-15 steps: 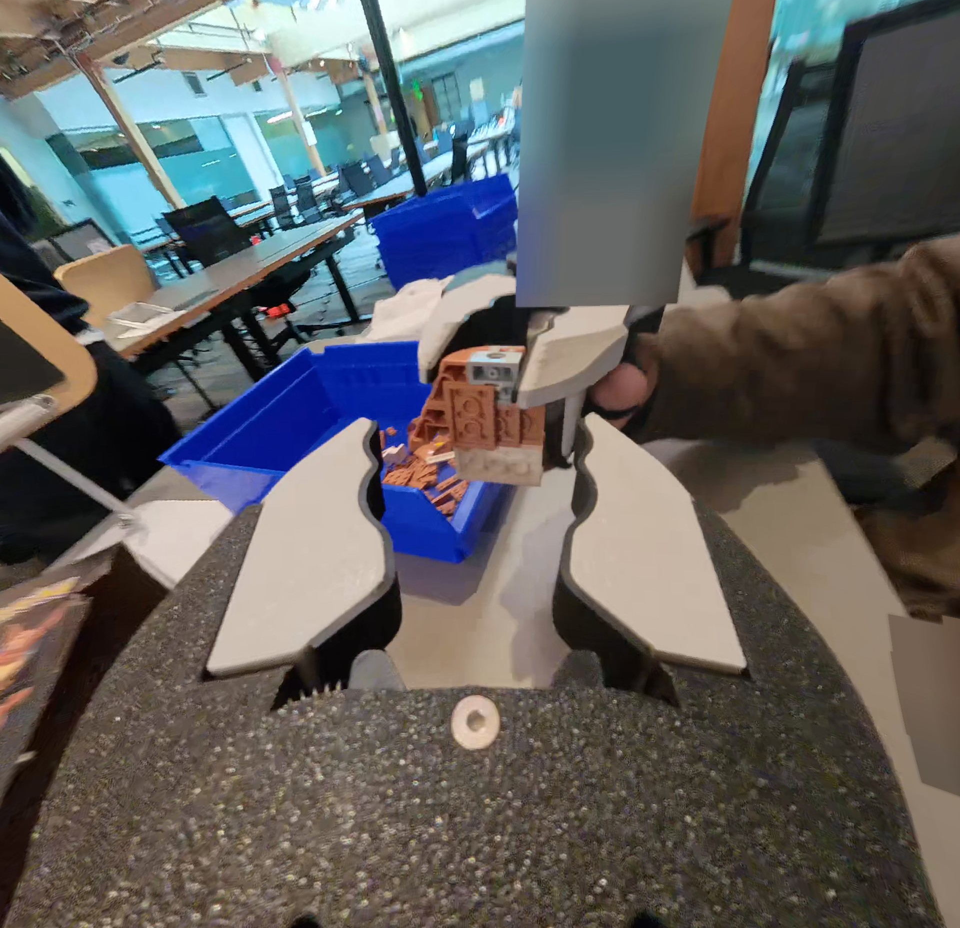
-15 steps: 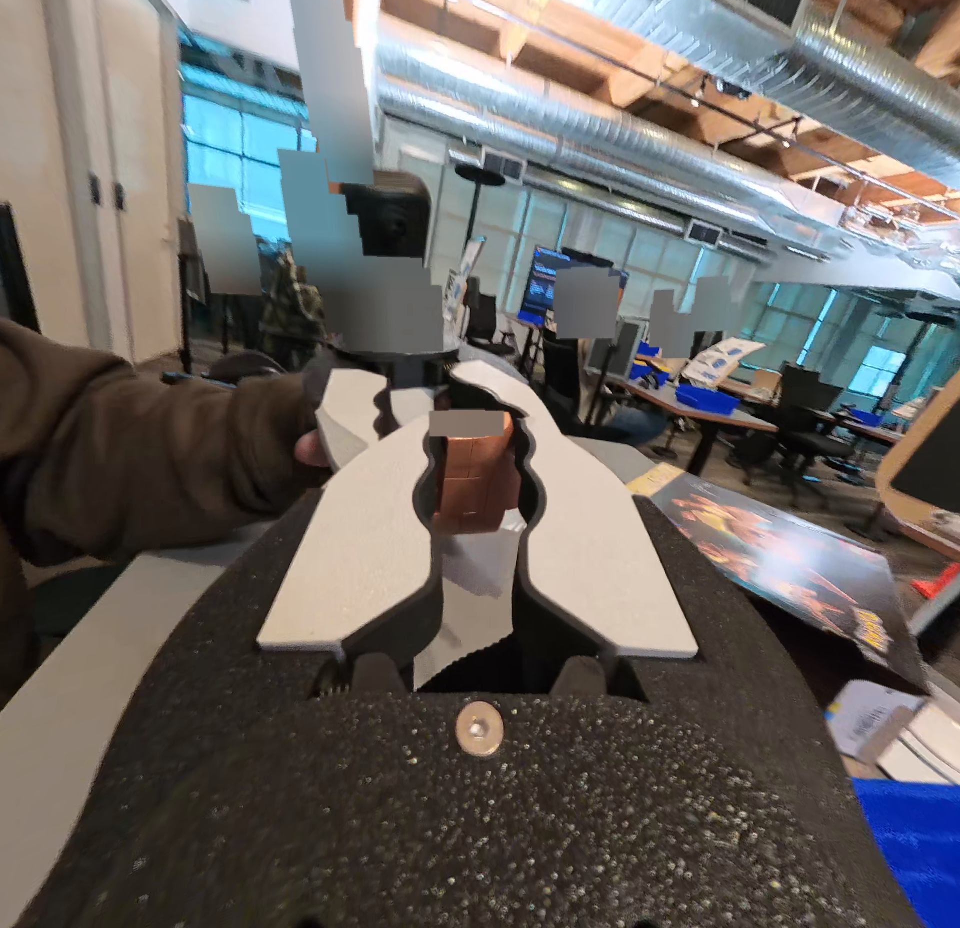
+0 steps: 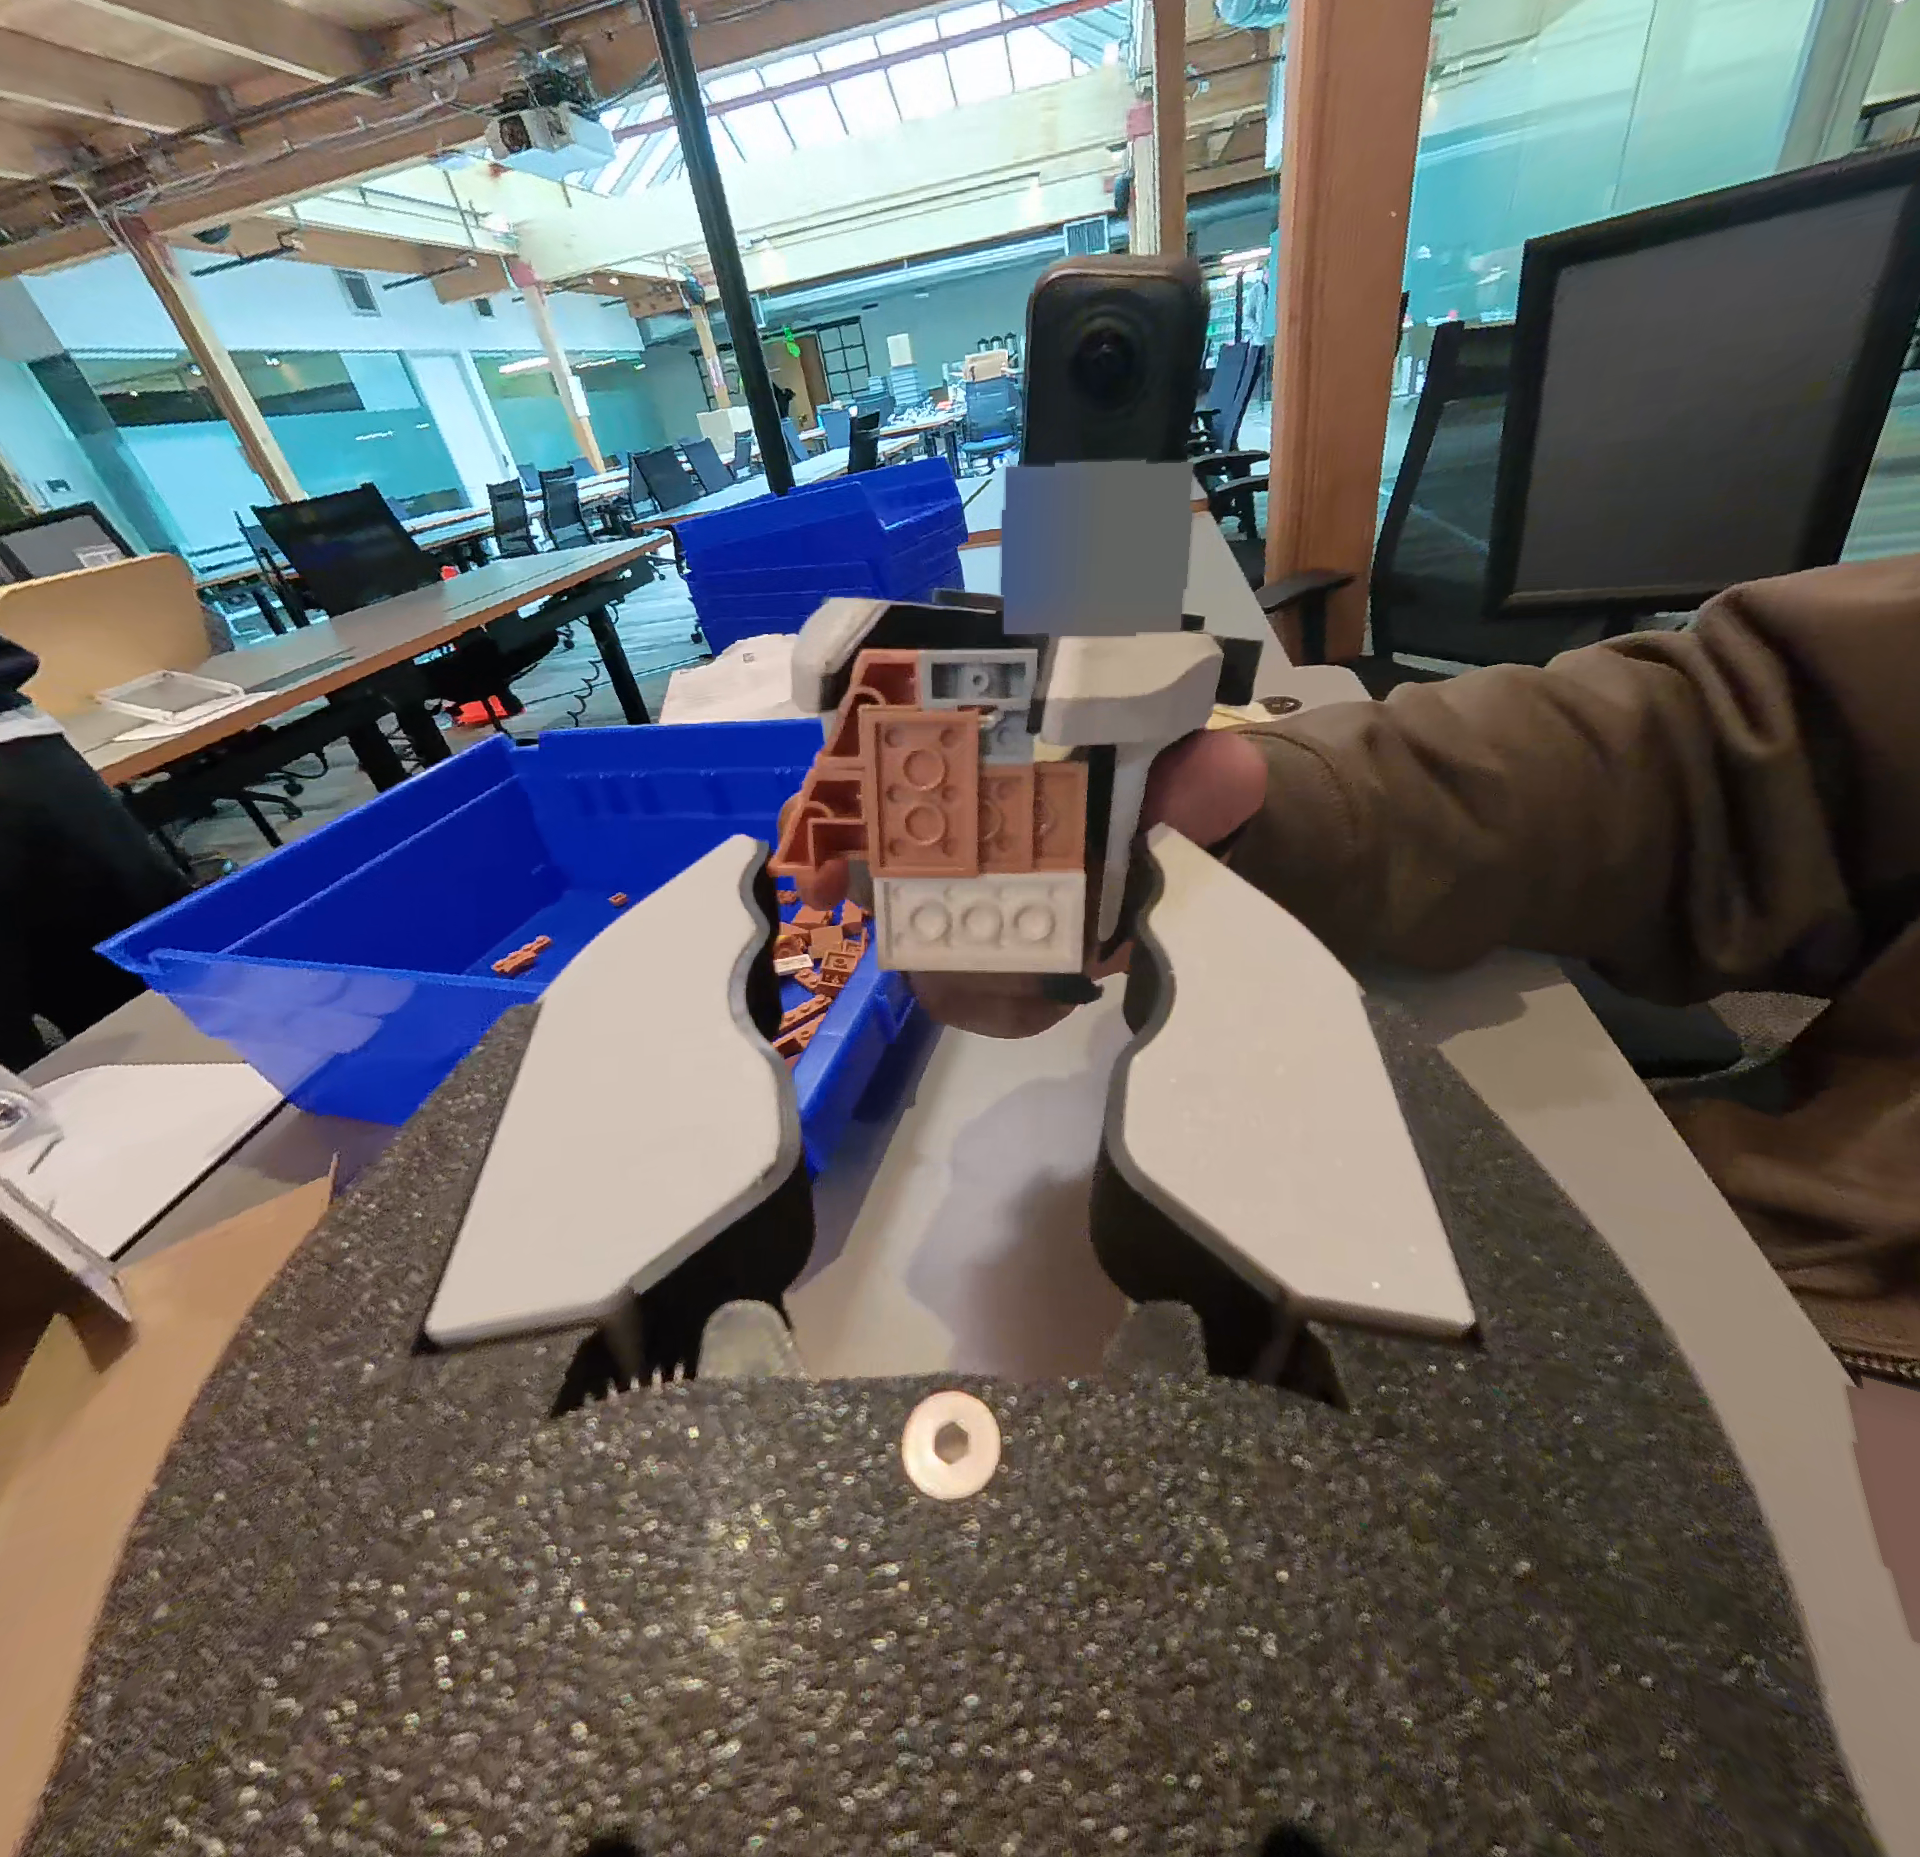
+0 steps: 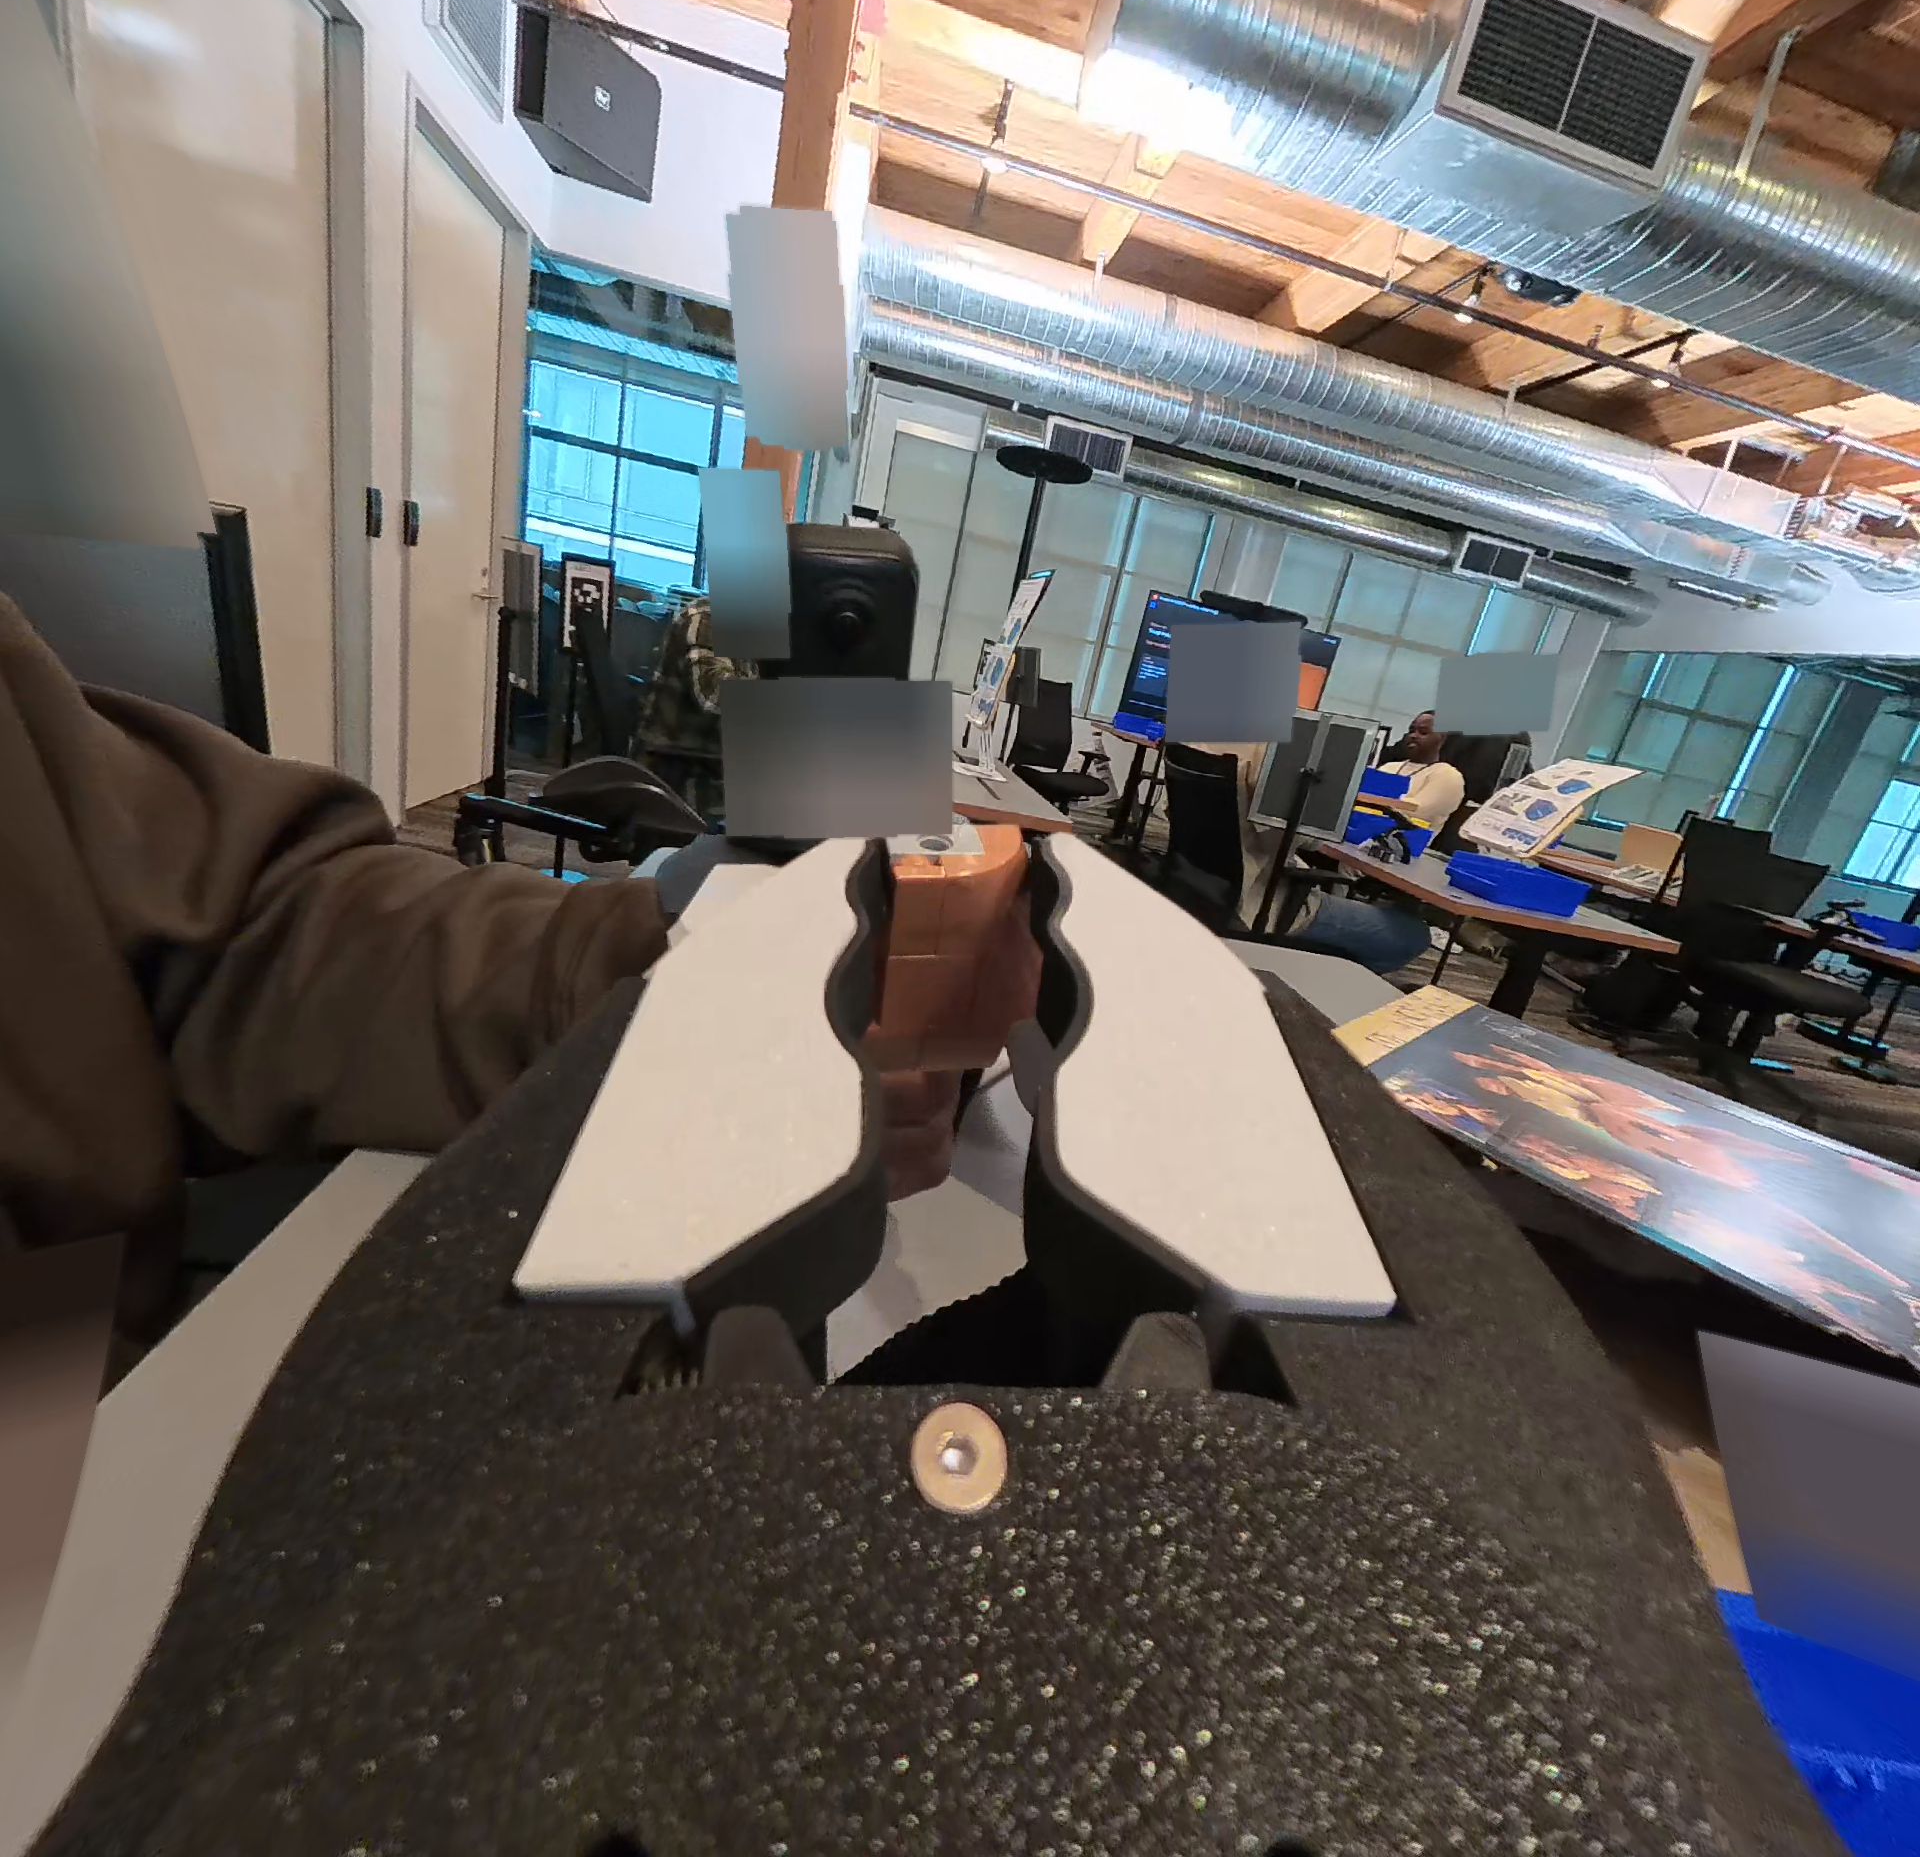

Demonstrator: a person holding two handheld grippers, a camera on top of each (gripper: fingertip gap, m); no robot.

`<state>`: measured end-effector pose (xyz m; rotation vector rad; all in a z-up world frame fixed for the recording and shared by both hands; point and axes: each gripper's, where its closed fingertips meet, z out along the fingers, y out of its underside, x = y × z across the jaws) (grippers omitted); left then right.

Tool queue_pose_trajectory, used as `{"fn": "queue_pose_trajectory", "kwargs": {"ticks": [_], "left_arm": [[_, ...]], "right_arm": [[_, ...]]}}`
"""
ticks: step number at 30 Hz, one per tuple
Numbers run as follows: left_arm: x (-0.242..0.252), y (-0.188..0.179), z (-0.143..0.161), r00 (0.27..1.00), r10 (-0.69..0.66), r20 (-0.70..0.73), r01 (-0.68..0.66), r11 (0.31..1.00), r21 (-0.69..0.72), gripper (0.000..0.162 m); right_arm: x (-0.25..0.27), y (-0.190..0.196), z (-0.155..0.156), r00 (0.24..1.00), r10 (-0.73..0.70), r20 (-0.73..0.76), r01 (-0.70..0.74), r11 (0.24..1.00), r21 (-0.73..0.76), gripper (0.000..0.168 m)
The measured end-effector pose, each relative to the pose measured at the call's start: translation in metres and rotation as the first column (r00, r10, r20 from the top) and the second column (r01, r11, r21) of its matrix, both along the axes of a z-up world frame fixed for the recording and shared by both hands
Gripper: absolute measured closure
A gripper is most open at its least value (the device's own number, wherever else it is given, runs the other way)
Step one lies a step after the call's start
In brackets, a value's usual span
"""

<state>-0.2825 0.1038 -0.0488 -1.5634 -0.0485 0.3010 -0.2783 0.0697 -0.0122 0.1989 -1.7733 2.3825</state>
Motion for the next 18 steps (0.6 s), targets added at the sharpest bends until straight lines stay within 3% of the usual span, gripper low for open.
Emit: {"fn": "queue_pose_trajectory", "kwargs": {"ticks": [8,18], "left_arm": [[0.000,-0.001,0.003,1.000,-0.009,0.014,0.008,0.998,0.070,0.106],[0.011,-0.009,0.019,0.986,-0.143,0.087,0.121,0.966,0.227,0.106]], "right_arm": [[-0.001,0.010,0.003,1.000,-0.022,-0.011,0.022,1.000,-0.015,0.141],[0.007,0.011,0.002,0.999,0.037,0.029,-0.037,0.999,0.000,0.141]]}}
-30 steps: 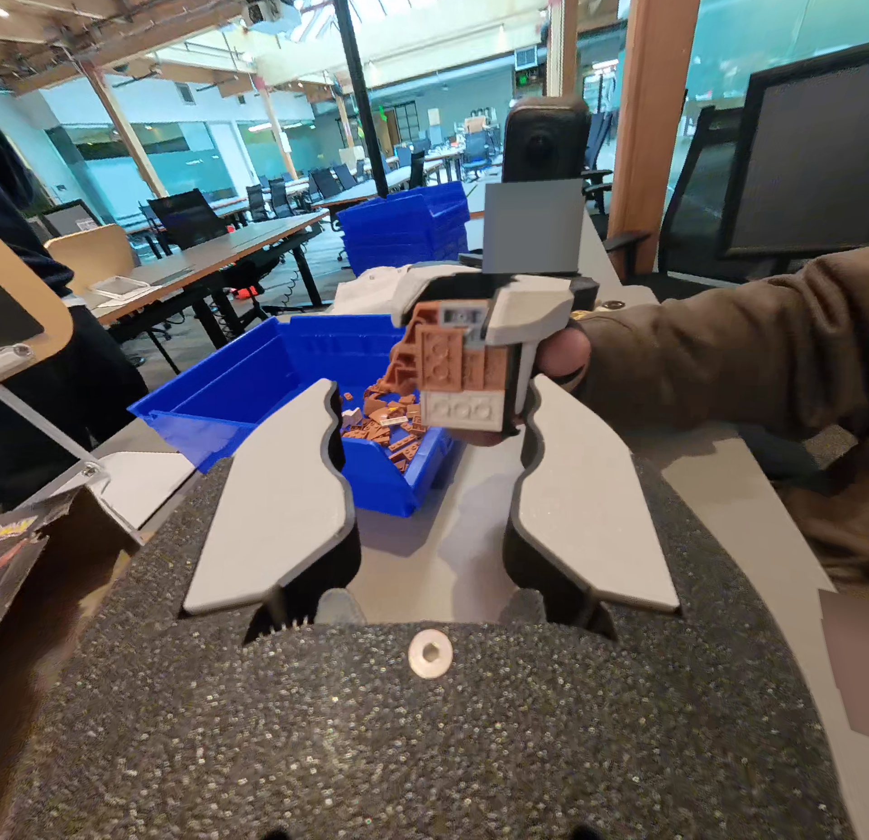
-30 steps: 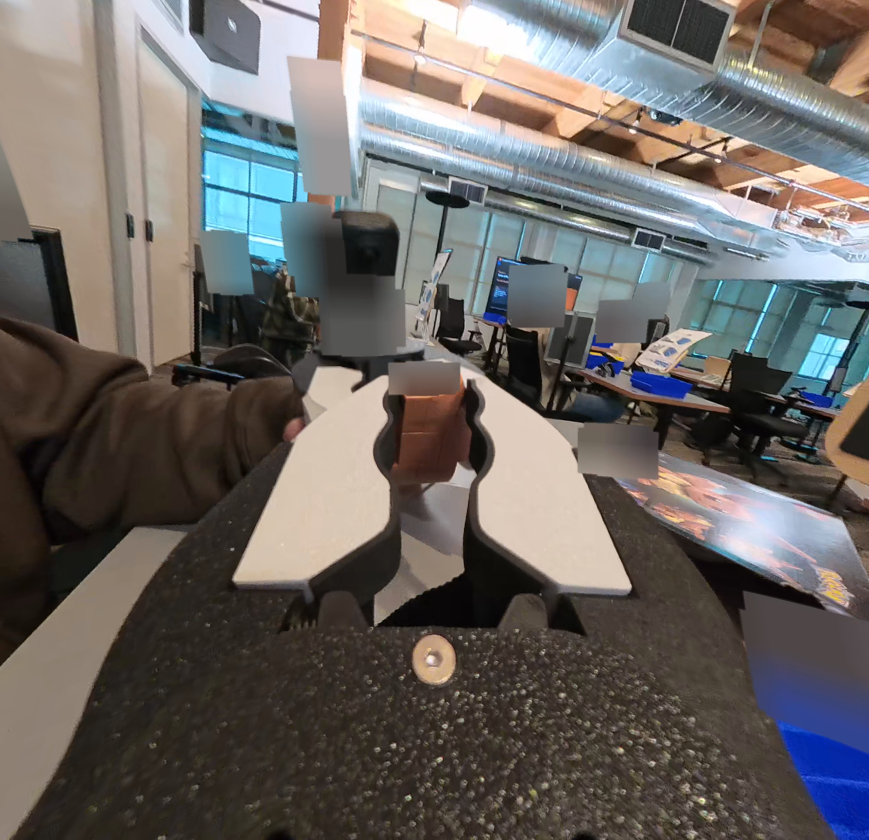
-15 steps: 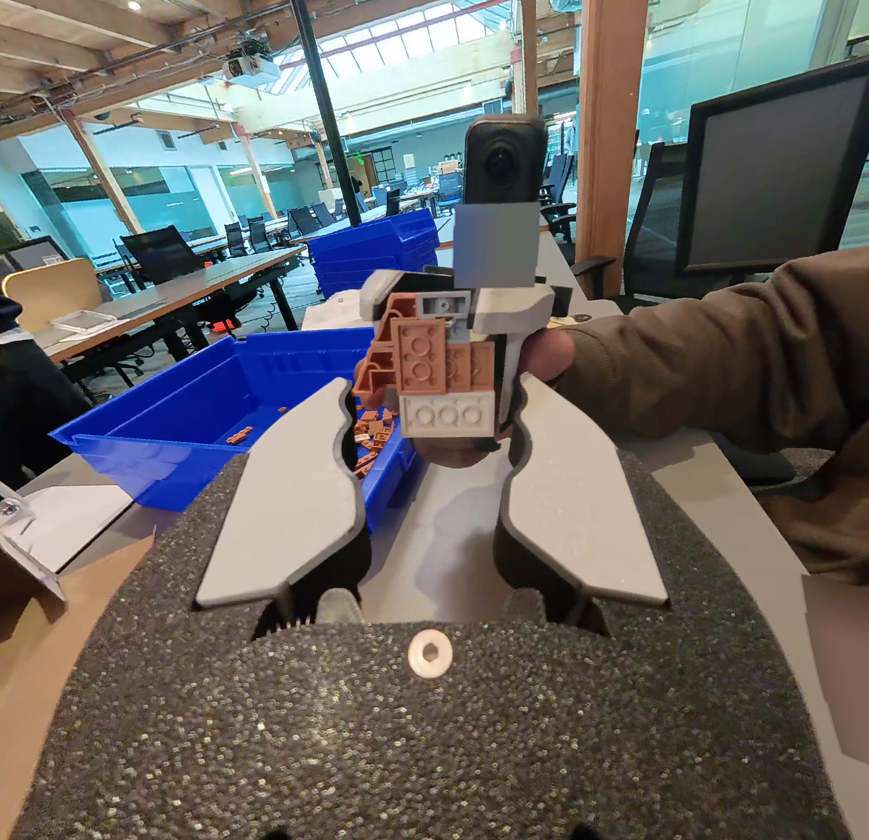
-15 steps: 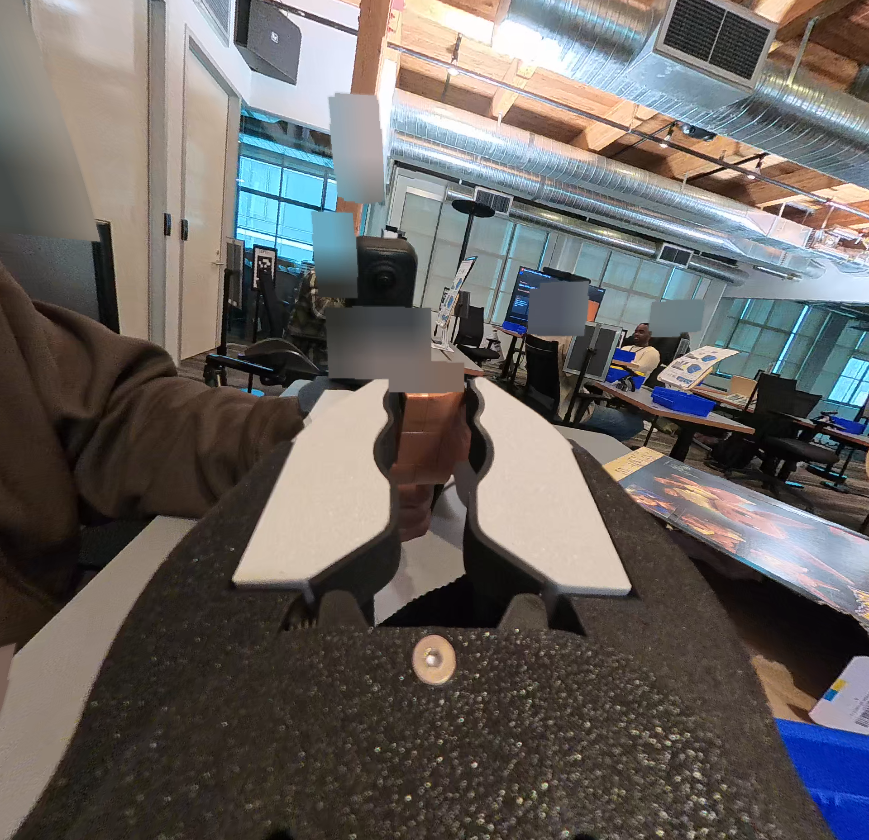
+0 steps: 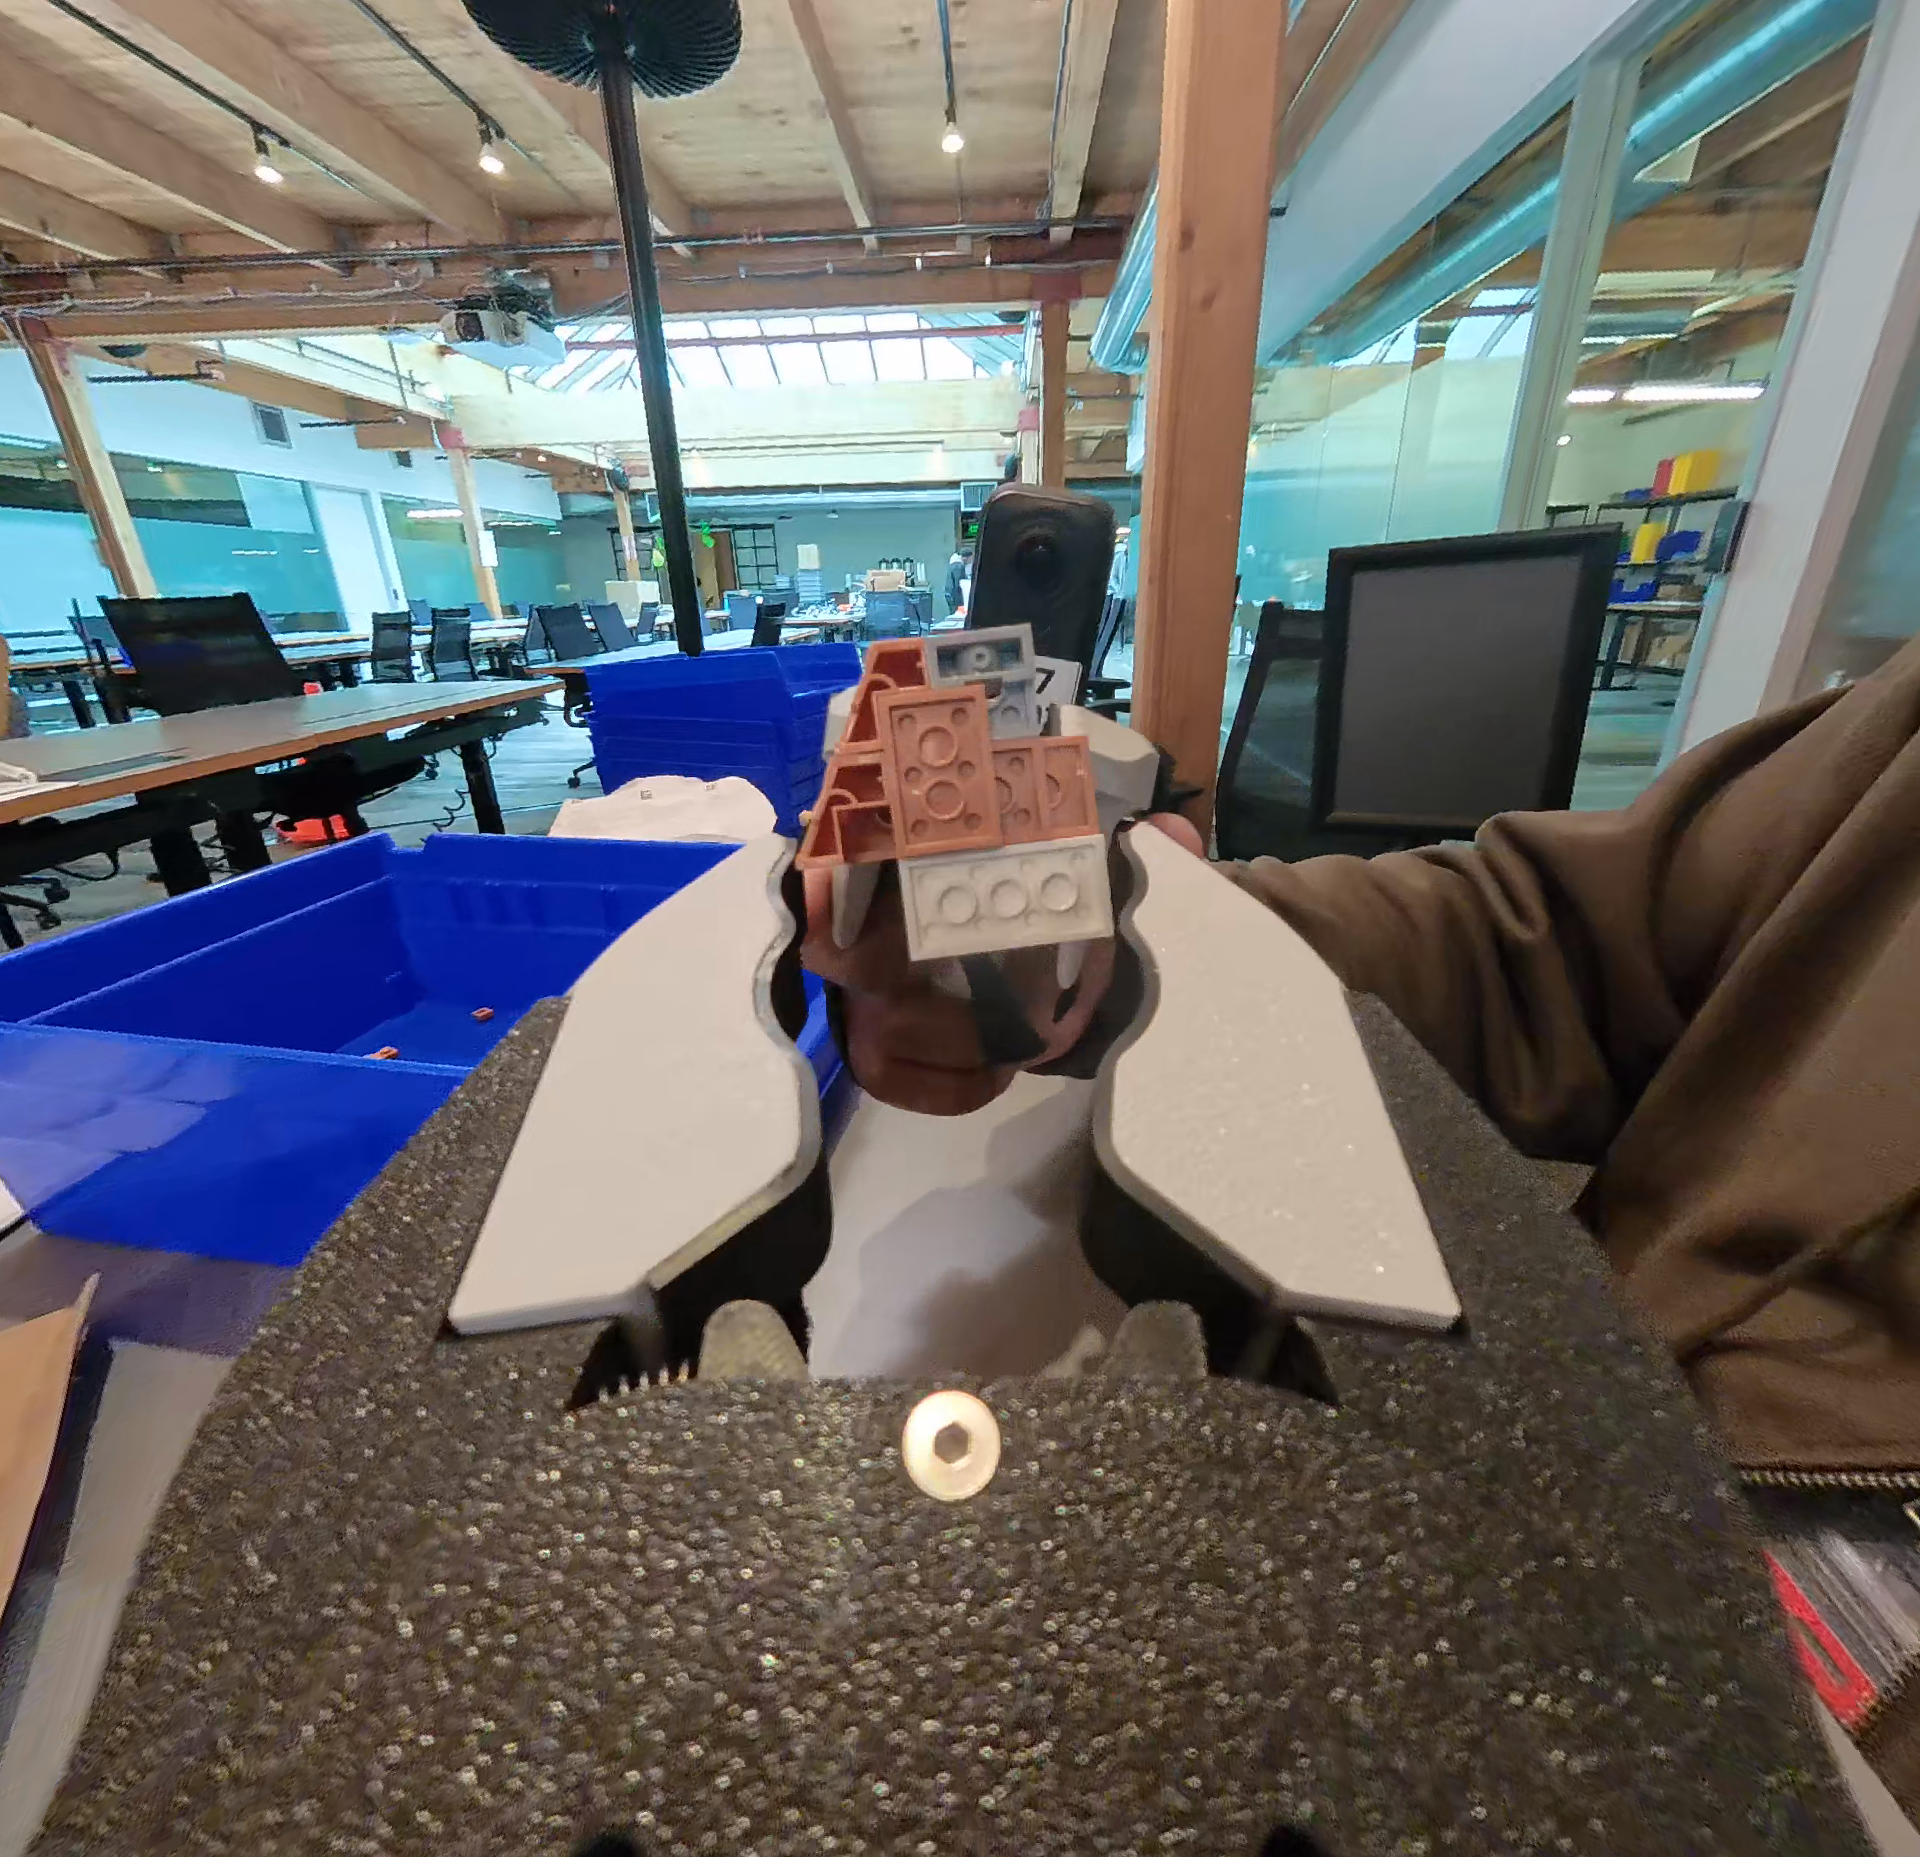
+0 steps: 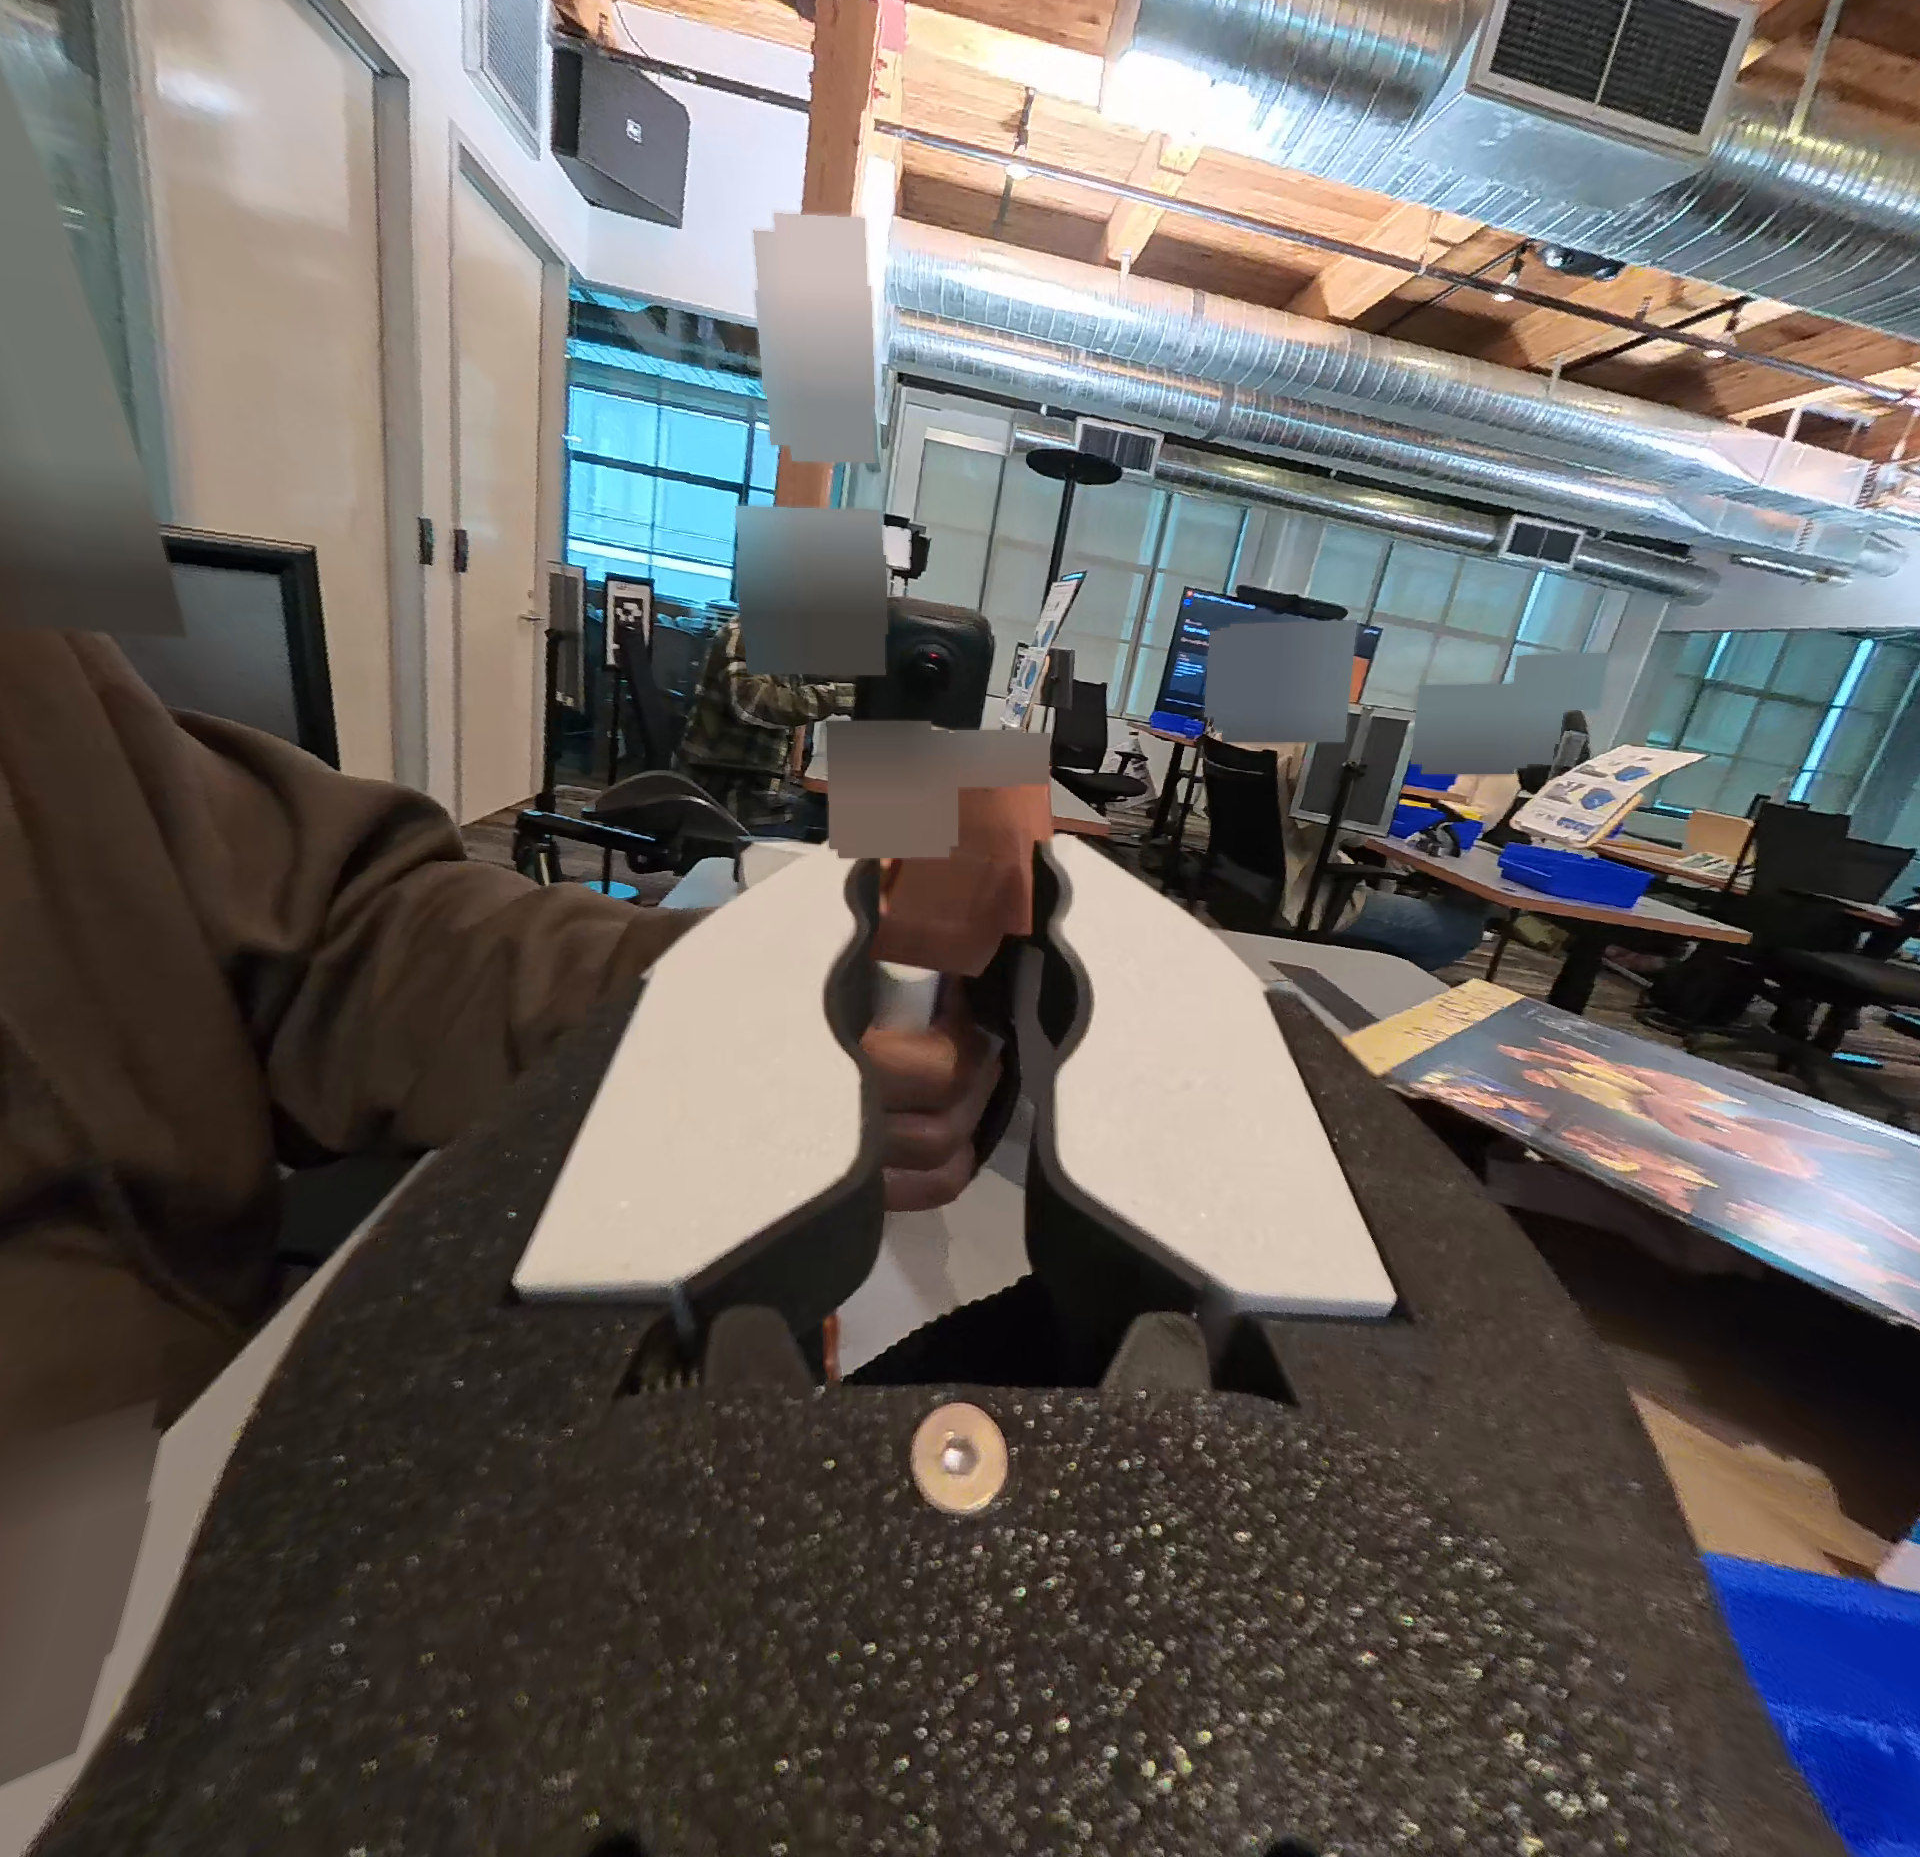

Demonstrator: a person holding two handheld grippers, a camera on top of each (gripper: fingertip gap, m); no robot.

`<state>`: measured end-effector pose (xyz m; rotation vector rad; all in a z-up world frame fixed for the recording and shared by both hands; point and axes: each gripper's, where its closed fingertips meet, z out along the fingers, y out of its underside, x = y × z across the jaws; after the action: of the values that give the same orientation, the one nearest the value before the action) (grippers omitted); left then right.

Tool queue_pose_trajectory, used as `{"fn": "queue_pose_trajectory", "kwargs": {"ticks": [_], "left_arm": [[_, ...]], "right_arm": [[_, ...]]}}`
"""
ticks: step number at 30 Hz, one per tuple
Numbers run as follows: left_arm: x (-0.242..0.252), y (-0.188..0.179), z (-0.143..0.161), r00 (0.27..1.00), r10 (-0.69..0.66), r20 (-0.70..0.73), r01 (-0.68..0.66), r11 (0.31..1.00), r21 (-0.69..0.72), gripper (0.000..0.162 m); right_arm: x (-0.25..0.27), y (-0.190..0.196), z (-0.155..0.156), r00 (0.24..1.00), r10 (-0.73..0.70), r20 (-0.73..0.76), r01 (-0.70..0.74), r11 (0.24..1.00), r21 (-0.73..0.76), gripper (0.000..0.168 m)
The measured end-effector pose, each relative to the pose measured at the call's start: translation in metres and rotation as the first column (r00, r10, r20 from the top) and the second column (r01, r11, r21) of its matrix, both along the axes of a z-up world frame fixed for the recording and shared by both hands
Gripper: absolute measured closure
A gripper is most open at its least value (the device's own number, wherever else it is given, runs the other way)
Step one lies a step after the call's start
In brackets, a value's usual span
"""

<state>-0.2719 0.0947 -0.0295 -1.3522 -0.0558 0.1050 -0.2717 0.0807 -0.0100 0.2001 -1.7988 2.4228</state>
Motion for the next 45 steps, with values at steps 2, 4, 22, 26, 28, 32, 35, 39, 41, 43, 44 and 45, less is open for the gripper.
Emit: {"fn": "queue_pose_trajectory", "kwargs": {"ticks": [2,4,22,26,28,32,35,39,41,43,44,45], "left_arm": [[0.001,0.000,-0.002,1.000,-0.008,0.002,0.008,1.000,-0.008,0.106],[0.003,0.002,-0.004,1.000,-0.022,-0.002,0.022,1.000,-0.018,0.106],[0.002,-0.003,-0.002,0.994,-0.078,0.072,0.079,0.997,-0.001,0.106],[-0.008,-0.014,0.007,0.999,0.003,0.045,-0.003,1.000,0.014,0.105],[-0.014,-0.017,0.008,0.994,0.104,-0.037,-0.105,0.994,-0.020,0.104],[-0.021,-0.016,0.006,0.855,0.333,-0.398,-0.399,0.912,-0.095,0.104],[-0.031,-0.010,-0.007,0.665,0.402,-0.629,-0.599,0.791,-0.128,0.106],[-0.045,-0.005,-0.019,0.498,0.446,-0.744,-0.743,0.661,-0.101,0.110],[-0.048,-0.004,-0.022,0.445,0.458,-0.770,-0.780,0.621,-0.081,0.113],[-0.049,-0.007,-0.018,0.401,0.485,-0.777,-0.800,0.599,-0.039,0.125],[-0.049,-0.010,-0.015,0.397,0.503,-0.767,-0.802,0.597,-0.024,0.132],[-0.049,-0.012,-0.012,0.403,0.521,-0.752,-0.800,0.600,-0.013,0.138]], "right_arm": [[0.003,-0.001,0.001,0.999,0.030,0.020,-0.030,1.000,-0.003,0.141],[0.006,-0.001,0.003,0.998,0.055,0.043,-0.054,0.998,-0.010,0.141],[0.000,0.007,0.004,1.000,0.017,0.027,-0.017,1.000,-0.003,0.146],[-0.007,0.013,0.011,0.999,-0.038,0.019,0.039,0.999,-0.038,0.146],[-0.017,0.013,0.010,0.994,-0.100,0.040,0.101,0.994,-0.028,0.146],[-0.045,0.013,0.005,0.955,-0.233,0.181,0.236,0.972,0.007,0.146],[-0.061,0.013,0.001,0.902,-0.285,0.325,0.290,0.956,0.032,0.146],[-0.059,0.004,-0.004,0.863,-0.207,0.462,0.225,0.974,0.016,0.146],[-0.056,0.000,-0.005,0.851,-0.177,0.494,0.199,0.980,0.008,0.146],[-0.055,-0.002,-0.006,0.848,-0.171,0.501,0.191,0.981,0.011,0.147],[-0.055,-0.003,-0.007,0.847,-0.167,0.505,0.188,0.982,0.011,0.147],[-0.054,-0.003,-0.007,0.843,-0.162,0.513,0.185,0.983,0.006,0.147]]}}
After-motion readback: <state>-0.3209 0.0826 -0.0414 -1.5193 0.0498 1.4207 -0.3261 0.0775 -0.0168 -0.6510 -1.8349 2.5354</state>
